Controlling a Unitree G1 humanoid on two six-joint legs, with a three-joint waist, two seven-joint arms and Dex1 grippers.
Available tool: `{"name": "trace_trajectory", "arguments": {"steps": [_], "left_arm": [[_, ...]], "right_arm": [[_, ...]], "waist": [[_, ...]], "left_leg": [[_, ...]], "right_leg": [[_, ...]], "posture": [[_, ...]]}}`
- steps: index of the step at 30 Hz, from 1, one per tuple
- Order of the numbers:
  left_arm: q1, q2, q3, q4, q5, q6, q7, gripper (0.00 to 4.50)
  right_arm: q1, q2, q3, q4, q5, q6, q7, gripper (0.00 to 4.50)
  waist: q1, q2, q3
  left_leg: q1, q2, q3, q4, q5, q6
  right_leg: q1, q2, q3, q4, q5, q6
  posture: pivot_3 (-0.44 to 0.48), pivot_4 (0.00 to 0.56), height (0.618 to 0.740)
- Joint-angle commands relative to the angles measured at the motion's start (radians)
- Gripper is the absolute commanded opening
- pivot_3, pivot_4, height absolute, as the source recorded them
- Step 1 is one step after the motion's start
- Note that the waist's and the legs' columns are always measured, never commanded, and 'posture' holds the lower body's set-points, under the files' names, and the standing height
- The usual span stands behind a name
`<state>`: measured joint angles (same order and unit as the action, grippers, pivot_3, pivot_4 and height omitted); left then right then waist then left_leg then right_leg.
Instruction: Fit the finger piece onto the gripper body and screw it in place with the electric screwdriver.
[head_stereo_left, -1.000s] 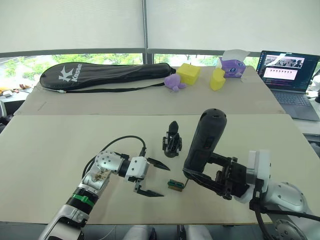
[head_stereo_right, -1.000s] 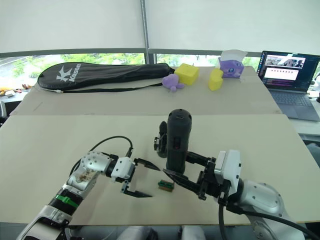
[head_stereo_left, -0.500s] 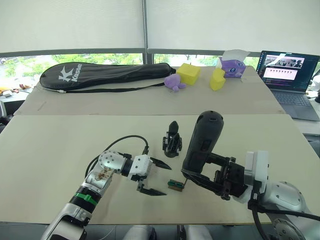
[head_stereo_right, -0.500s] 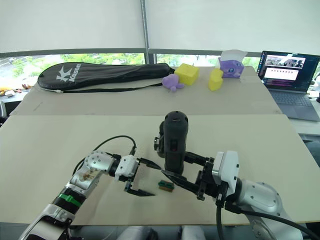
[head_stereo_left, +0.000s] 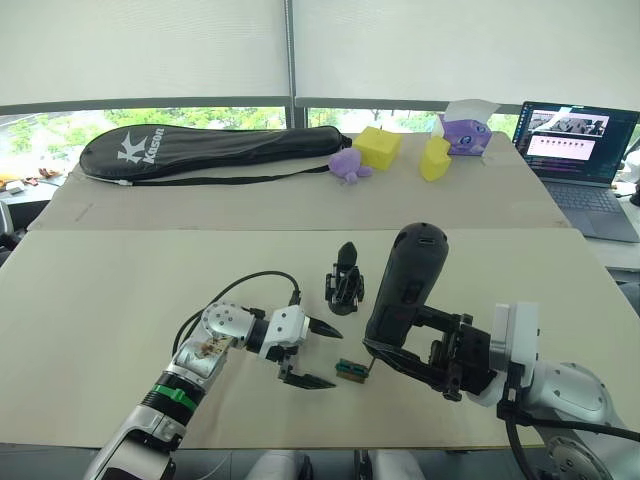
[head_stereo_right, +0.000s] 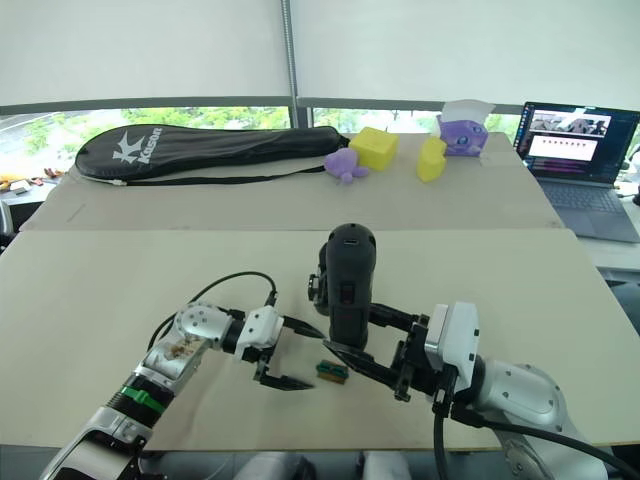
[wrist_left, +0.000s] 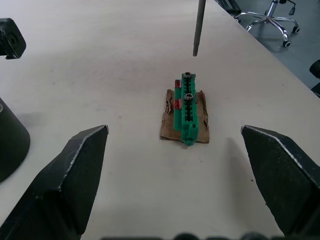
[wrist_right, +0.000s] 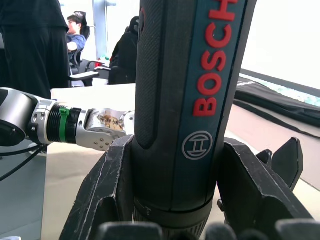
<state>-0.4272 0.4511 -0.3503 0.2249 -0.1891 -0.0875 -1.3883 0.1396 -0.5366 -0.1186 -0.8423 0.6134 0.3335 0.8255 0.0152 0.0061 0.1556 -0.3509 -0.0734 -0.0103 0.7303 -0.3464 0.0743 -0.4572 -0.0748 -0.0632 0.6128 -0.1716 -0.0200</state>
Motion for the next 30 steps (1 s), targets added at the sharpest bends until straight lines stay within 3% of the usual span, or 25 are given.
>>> {"name": "trace_trajectory", "arguments": {"steps": [1, 30], "left_arm": [[-0.008, 0.004, -0.003, -0.038, -0.003, -0.008, -0.008, 4.50], [-0.010, -0.009, -0.014, -0.026, 0.018, -0.080, -0.010, 4.50]], "right_arm": [[-0.007, -0.003, -0.007, -0.047, 0.037, -0.048, -0.001, 1.97], [-0.044, -0.015, -0.038, 0.006, 0.065, -0.036, -0.019, 1.97]], "waist": [[0.000, 0.000, 0.000], [0.000, 0.000, 0.000]], "left_leg": [[0.000, 0.000, 0.000, 0.000, 0.000, 0.000], [0.000, 0.000, 0.000, 0.000, 0.000, 0.000]], "right_leg": [[0.000, 0.000, 0.000, 0.000, 0.000, 0.000], [0.000, 0.000, 0.000, 0.000, 0.000, 0.000]], "posture": [[0.000, 0.150, 0.740], [0.000, 0.150, 0.740]]}}
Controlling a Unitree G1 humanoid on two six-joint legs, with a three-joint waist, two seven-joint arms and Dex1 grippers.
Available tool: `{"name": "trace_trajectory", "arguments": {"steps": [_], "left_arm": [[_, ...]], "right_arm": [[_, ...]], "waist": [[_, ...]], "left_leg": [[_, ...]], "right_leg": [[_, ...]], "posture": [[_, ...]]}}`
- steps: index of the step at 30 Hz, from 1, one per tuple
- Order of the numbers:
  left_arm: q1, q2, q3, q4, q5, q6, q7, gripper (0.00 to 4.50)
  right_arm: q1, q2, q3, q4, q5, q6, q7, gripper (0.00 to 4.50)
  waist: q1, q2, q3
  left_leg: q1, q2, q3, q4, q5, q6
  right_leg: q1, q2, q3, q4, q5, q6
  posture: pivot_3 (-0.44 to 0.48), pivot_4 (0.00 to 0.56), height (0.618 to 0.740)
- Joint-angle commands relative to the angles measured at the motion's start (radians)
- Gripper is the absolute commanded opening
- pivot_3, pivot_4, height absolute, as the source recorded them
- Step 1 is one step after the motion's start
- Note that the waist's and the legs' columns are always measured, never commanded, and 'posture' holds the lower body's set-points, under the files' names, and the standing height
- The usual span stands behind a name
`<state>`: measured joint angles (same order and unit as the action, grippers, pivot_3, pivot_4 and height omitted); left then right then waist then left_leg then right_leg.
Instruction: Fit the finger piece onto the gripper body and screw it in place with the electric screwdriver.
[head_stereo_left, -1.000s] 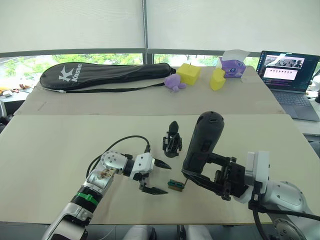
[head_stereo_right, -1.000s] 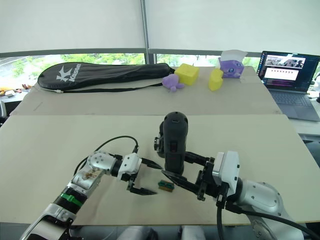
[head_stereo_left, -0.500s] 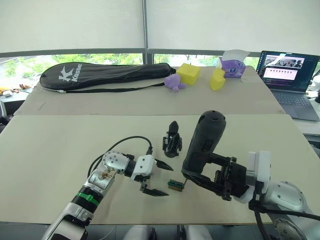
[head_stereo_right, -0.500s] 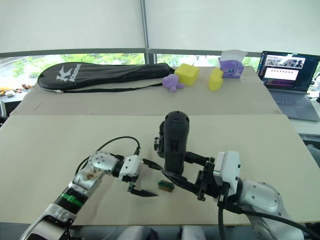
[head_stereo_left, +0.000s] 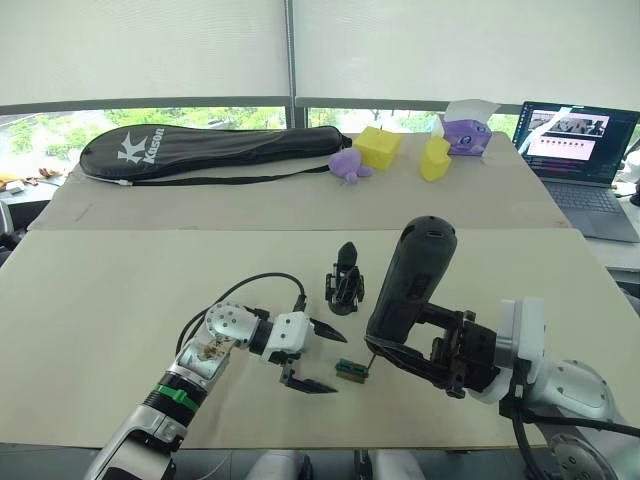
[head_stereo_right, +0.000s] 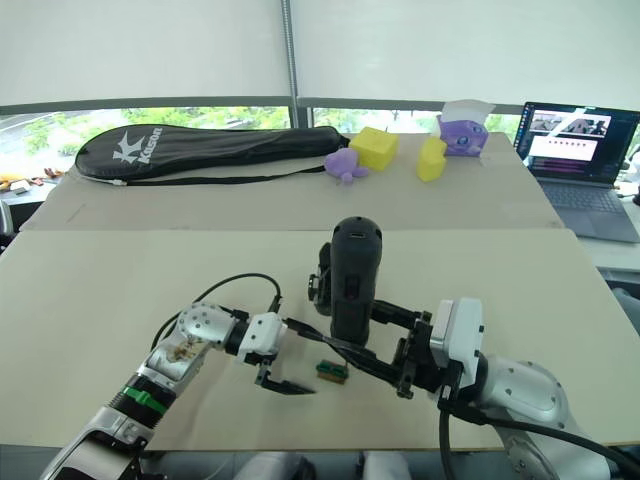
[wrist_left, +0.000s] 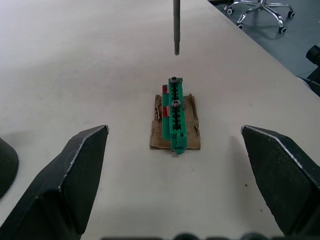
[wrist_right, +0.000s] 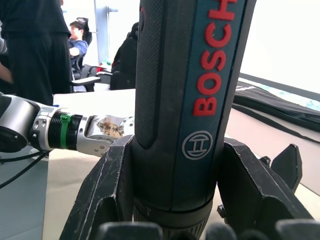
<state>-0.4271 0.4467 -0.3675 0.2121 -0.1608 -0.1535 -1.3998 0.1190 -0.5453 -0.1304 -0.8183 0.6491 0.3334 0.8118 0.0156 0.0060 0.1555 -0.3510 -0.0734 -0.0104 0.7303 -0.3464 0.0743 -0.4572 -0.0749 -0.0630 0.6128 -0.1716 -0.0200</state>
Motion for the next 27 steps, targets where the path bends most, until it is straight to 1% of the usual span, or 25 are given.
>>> {"name": "trace_trajectory", "arguments": {"steps": [1, 11, 27], "left_arm": [[-0.011, -0.005, 0.003, -0.013, -0.010, -0.013, 0.002, 4.50], [-0.016, -0.014, 0.001, -0.019, -0.010, -0.004, 0.009, 4.50], [-0.019, -0.020, -0.002, -0.026, -0.008, 0.000, 0.010, 4.50]], "right_arm": [[-0.027, -0.007, -0.027, -0.014, 0.029, -0.037, -0.005, 1.97], [-0.024, -0.018, -0.025, -0.007, 0.077, -0.017, -0.004, 1.97], [-0.018, -0.036, -0.005, -0.004, 0.059, -0.031, -0.002, 1.97]], "waist": [[0.000, 0.000, 0.000], [0.000, 0.000, 0.000], [0.001, 0.000, 0.000]], "left_leg": [[0.000, 0.000, 0.000, 0.000, 0.000, 0.000], [0.000, 0.000, 0.000, 0.000, 0.000, 0.000], [0.000, 0.000, 0.000, 0.000, 0.000, 0.000]], "right_leg": [[0.000, 0.000, 0.000, 0.000, 0.000, 0.000], [0.000, 0.000, 0.000, 0.000, 0.000, 0.000], [0.000, 0.000, 0.000, 0.000, 0.000, 0.000]], "posture": [[0.000, 0.150, 0.740], [0.000, 0.150, 0.740], [0.000, 0.150, 0.740]]}}
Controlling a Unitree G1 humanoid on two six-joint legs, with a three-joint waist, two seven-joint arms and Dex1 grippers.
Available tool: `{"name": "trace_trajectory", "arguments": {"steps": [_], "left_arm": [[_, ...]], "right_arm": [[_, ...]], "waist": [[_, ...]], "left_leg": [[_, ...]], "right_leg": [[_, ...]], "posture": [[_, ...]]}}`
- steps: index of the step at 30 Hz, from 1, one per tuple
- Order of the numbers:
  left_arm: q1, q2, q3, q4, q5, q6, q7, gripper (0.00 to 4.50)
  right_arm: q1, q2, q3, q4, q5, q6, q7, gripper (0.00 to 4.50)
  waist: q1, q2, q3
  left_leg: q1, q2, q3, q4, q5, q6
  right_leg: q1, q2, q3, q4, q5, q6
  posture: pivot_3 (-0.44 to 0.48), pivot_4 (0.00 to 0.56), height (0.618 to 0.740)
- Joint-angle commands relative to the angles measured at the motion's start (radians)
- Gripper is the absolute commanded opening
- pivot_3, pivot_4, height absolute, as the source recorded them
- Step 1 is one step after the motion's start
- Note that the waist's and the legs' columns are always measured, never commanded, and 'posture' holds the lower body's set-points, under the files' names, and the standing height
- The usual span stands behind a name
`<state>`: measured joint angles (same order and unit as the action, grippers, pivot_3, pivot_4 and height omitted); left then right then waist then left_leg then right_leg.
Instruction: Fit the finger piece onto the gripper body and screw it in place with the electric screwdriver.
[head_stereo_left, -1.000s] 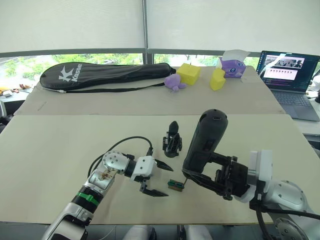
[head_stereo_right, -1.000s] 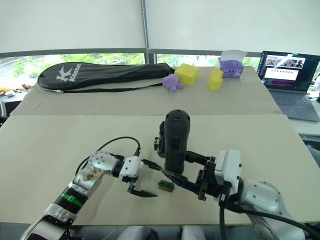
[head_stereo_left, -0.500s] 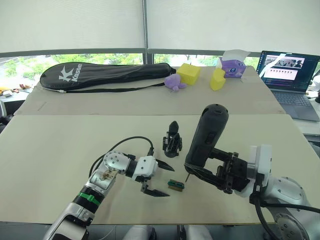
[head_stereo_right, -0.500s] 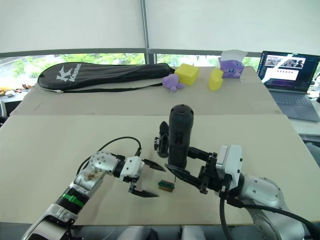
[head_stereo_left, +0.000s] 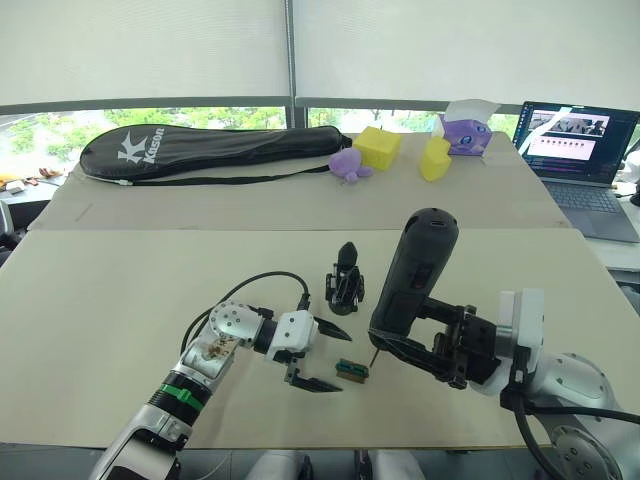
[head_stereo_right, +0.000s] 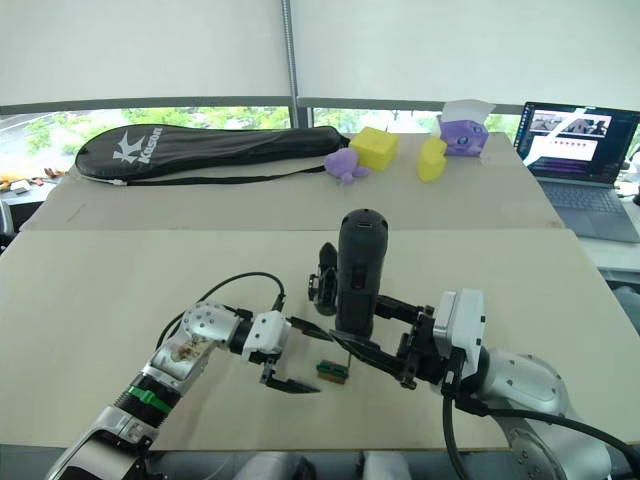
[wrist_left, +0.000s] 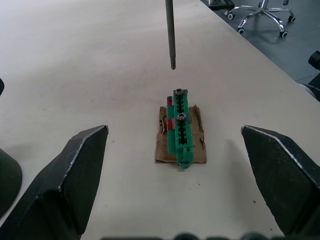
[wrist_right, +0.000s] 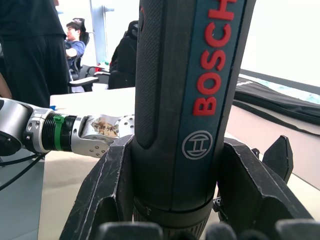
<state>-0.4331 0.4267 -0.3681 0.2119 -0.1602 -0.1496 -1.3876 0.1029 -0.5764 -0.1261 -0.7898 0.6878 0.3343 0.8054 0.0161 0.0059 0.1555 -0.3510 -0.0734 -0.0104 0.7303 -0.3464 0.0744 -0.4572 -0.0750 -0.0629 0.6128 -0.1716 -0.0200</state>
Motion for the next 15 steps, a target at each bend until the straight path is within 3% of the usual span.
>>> {"name": "trace_trajectory", "arguments": {"steps": [1, 15], "left_arm": [[-0.013, 0.000, -0.002, -0.026, -0.009, -0.003, -0.003, 4.50], [-0.009, 0.000, -0.003, -0.029, -0.007, -0.005, 0.001, 4.50]], "right_arm": [[-0.001, -0.005, -0.010, -0.034, 0.020, -0.032, 0.005, 1.97], [-0.006, -0.005, -0.002, -0.028, 0.006, -0.039, 0.004, 1.97]], "waist": [[0.000, 0.000, 0.000], [0.000, 0.000, 0.000]], "left_leg": [[0.000, 0.000, 0.000, 0.000, 0.000, 0.000], [0.000, 0.000, 0.000, 0.000, 0.000, 0.000]], "right_leg": [[0.000, 0.000, 0.000, 0.000, 0.000, 0.000], [0.000, 0.000, 0.000, 0.000, 0.000, 0.000]], "posture": [[0.000, 0.150, 0.740], [0.000, 0.150, 0.740]]}}
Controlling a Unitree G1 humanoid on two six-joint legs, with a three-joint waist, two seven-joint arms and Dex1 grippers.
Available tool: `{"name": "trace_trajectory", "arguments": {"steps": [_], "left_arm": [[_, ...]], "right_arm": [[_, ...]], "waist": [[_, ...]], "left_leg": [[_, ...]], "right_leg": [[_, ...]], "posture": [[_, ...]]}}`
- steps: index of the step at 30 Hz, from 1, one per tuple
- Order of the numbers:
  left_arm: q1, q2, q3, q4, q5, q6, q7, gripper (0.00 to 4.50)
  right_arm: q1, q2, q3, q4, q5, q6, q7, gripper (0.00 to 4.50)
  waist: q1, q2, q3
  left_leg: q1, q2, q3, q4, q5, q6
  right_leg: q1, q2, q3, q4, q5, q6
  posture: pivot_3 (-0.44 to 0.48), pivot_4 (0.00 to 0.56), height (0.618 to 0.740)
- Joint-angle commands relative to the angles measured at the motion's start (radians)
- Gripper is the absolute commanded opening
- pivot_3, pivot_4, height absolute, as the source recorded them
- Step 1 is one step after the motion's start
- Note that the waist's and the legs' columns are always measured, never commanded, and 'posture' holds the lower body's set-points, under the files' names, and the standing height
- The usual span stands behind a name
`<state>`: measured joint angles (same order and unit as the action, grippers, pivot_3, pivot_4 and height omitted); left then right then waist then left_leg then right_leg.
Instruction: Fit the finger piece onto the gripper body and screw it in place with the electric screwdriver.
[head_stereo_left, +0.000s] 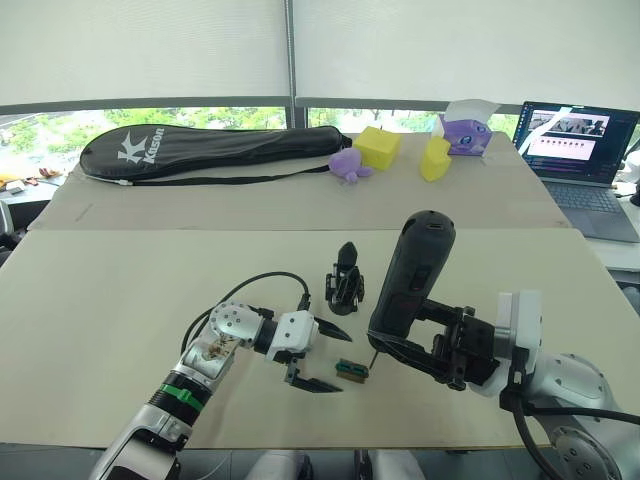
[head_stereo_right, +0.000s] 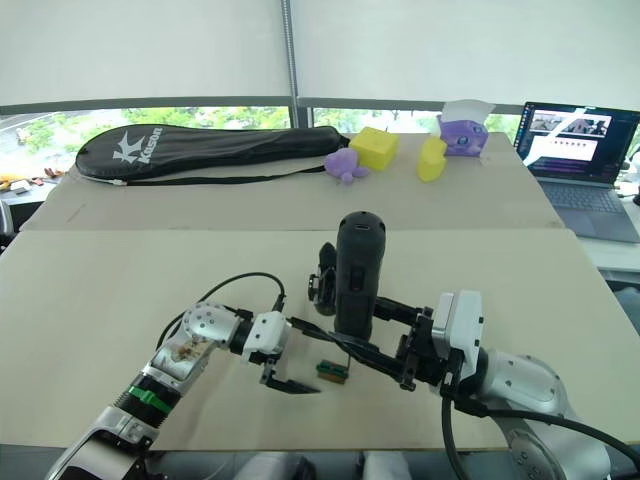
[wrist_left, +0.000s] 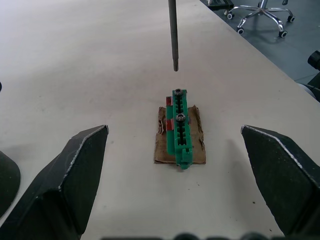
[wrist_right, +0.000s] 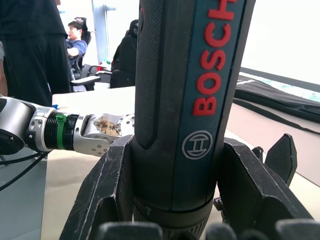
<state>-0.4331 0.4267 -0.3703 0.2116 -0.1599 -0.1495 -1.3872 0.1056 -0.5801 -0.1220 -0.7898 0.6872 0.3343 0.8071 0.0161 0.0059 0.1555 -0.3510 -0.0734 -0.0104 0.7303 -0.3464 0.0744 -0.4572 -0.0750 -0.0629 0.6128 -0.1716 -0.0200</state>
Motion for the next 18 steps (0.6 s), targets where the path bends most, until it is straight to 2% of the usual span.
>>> {"name": "trace_trajectory", "arguments": {"steps": [1, 2, 5, 9, 13, 18], "left_arm": [[-0.009, 0.000, -0.001, -0.029, -0.007, -0.005, 0.001, 4.50], [-0.009, -0.001, -0.001, -0.028, -0.007, -0.006, 0.002, 4.50], [-0.010, -0.001, -0.001, -0.027, -0.007, -0.007, 0.003, 4.50], [-0.011, -0.002, -0.002, -0.026, -0.006, -0.007, 0.003, 4.50], [-0.014, -0.004, -0.003, -0.024, -0.005, -0.008, 0.005, 4.50], [-0.016, 0.002, 0.002, -0.020, -0.003, -0.010, 0.008, 4.50]], "right_arm": [[-0.010, -0.001, -0.008, -0.025, 0.002, -0.040, -0.001, 1.97], [-0.015, -0.001, -0.010, -0.018, -0.003, -0.040, -0.003, 1.97], [-0.167, 0.042, 0.090, 0.099, -0.065, -0.015, -0.030, 1.97], [-0.252, 0.055, 0.105, 0.173, -0.071, -0.002, -0.033, 1.97], [-0.291, 0.044, 0.099, 0.194, -0.034, 0.014, -0.011, 1.97], [-0.274, 0.006, 0.035, 0.113, 0.083, 0.078, -0.019, 1.97]], "waist": [[0.000, 0.000, 0.000], [0.000, 0.000, 0.000], [-0.007, -0.001, -0.001], [-0.001, -0.002, -0.001], [0.003, -0.001, -0.001], [0.003, -0.001, -0.001]], "left_leg": [[0.000, 0.000, 0.000, 0.000, 0.000, 0.000], [0.000, 0.000, 0.000, 0.000, 0.000, 0.000], [0.000, 0.000, 0.001, 0.001, 0.000, 0.000], [0.001, 0.001, 0.002, 0.000, 0.000, 0.000], [-0.001, 0.000, 0.001, 0.000, -0.001, 0.001], [-0.001, 0.000, 0.001, 0.001, -0.001, 0.001]], "right_leg": [[0.000, 0.000, 0.000, 0.000, 0.000, 0.000], [0.000, 0.000, 0.000, 0.000, 0.000, 0.000], [0.000, 0.000, 0.001, 0.000, 0.000, 0.000], [-0.001, 0.001, 0.001, 0.001, 0.000, 0.000], [-0.001, 0.000, 0.000, -0.001, 0.000, 0.000], [-0.001, 0.000, 0.001, 0.000, 0.000, 0.000]], "posture": [[0.000, 0.150, 0.740], [0.000, 0.150, 0.740], [0.000, 0.150, 0.740], [0.000, 0.150, 0.740], [0.000, 0.150, 0.740], [0.000, 0.150, 0.740]]}}
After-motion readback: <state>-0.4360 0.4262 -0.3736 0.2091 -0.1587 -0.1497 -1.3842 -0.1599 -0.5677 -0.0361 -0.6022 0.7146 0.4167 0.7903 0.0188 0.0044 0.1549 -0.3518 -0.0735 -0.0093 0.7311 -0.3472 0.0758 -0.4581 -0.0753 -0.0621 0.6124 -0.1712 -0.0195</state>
